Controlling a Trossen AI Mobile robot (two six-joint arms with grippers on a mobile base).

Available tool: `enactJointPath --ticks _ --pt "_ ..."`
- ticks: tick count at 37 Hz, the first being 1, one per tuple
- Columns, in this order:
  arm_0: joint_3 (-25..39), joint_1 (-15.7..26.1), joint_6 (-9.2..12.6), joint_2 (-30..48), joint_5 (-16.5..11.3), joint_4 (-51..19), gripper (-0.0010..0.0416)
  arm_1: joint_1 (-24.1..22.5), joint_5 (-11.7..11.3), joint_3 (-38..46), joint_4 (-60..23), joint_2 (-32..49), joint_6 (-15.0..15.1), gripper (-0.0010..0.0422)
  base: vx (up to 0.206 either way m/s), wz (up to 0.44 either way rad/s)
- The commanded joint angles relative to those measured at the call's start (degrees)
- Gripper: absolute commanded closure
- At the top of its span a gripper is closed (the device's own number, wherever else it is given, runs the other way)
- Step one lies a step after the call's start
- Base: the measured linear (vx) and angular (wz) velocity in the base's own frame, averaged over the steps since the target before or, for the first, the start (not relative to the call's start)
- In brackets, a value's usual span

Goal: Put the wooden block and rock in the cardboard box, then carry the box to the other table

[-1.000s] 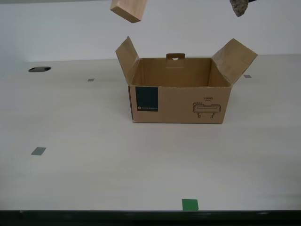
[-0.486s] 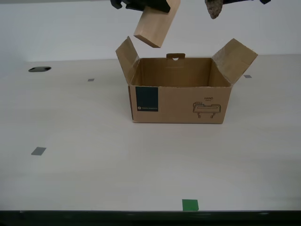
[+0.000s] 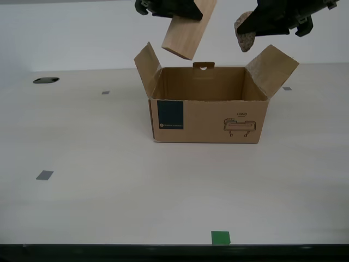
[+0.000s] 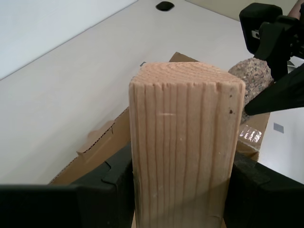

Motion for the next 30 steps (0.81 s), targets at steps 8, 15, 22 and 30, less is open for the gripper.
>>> enactJointPath --ticks 8,15,22,30 --pt "-1.7 0.0 0.2 0.0 -0.2 1.1 0.0406 0.0 0.0 -0.4 0.9 -0.1 -0.5 0.0412 0.000 0.000" --pt "-1.8 0.0 1.0 0.0 -0.2 1.1 0.0405 -0.1 0.0 -0.4 0.6 -0.1 -9.1 0.0412 0.000 0.000" --pt "-1.8 0.2 1.0 0.0 -0.2 1.2 0.0402 -0.1 0.0 -0.4 -0.7 -0.1 -8.9 0.0411 0.000 0.000" --pt "-1.8 0.2 1.0 0.0 0.2 1.1 0.0403 -0.1 0.0 -0.4 -1.6 -0.1 -8.4 0.0368 0.000 0.000"
